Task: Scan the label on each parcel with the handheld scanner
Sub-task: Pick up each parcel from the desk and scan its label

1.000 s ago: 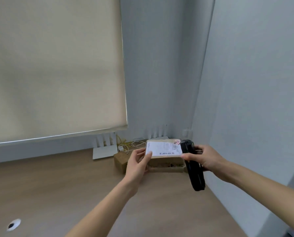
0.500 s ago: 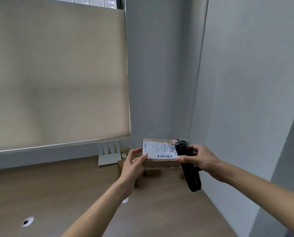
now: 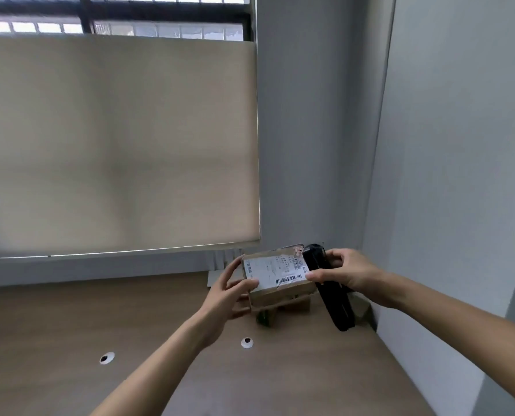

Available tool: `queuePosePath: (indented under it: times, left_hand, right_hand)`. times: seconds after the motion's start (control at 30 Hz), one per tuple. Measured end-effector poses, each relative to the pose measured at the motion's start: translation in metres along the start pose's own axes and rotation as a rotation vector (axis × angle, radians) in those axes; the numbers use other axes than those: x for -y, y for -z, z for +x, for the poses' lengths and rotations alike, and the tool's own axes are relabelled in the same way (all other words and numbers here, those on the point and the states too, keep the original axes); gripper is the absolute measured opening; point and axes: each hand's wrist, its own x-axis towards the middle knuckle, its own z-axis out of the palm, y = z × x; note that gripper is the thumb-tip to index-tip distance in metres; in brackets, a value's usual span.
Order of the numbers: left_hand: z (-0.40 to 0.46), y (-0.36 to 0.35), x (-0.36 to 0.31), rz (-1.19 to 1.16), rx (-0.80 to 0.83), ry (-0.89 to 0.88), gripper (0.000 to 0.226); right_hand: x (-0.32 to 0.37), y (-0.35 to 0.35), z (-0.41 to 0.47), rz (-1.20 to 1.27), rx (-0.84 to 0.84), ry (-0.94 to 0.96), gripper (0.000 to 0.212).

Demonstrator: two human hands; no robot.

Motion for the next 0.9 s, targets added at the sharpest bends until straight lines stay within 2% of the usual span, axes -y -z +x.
queuePosePath:
  times: [0.1, 0.3, 0.5, 0.63, 0.77, 0.9]
  left_hand:
    - [-0.017, 0.021, -0.001, 0.07, -0.05, -0.002, 0.078]
    - [-0.05, 0.069, -0.006, 0.109, -0.271, -0.069, 0.063]
    - [-0.078, 0.137, -0.012, 0.116, -0.532, -0.157, 0.048]
    - [-0.098, 0.181, -0.014, 0.156, -0.614, -0.178, 0.045]
    - [-0.118, 0.223, -0.017, 0.211, -0.692, -0.203, 0.046]
    - [-0.142, 0.265, -0.021, 0.269, -0.757, -0.215, 0.048]
  right_hand:
    - [0.011, -0.019, 0.0, -0.028, 0.052, 0.007, 0.057]
    - [0.034, -0.077, 0.015, -0.229, 0.049, 0.049, 0.071]
    - [0.071, -0.142, 0.018, -0.501, 0.119, 0.08, 0.047]
    - [0.09, -0.187, 0.019, -0.674, 0.153, 0.109, 0.059]
    - [0.108, -0.229, 0.015, -0.789, 0.172, 0.103, 0.05]
    - [0.131, -0.27, 0.007, -0.878, 0.184, 0.105, 0.056]
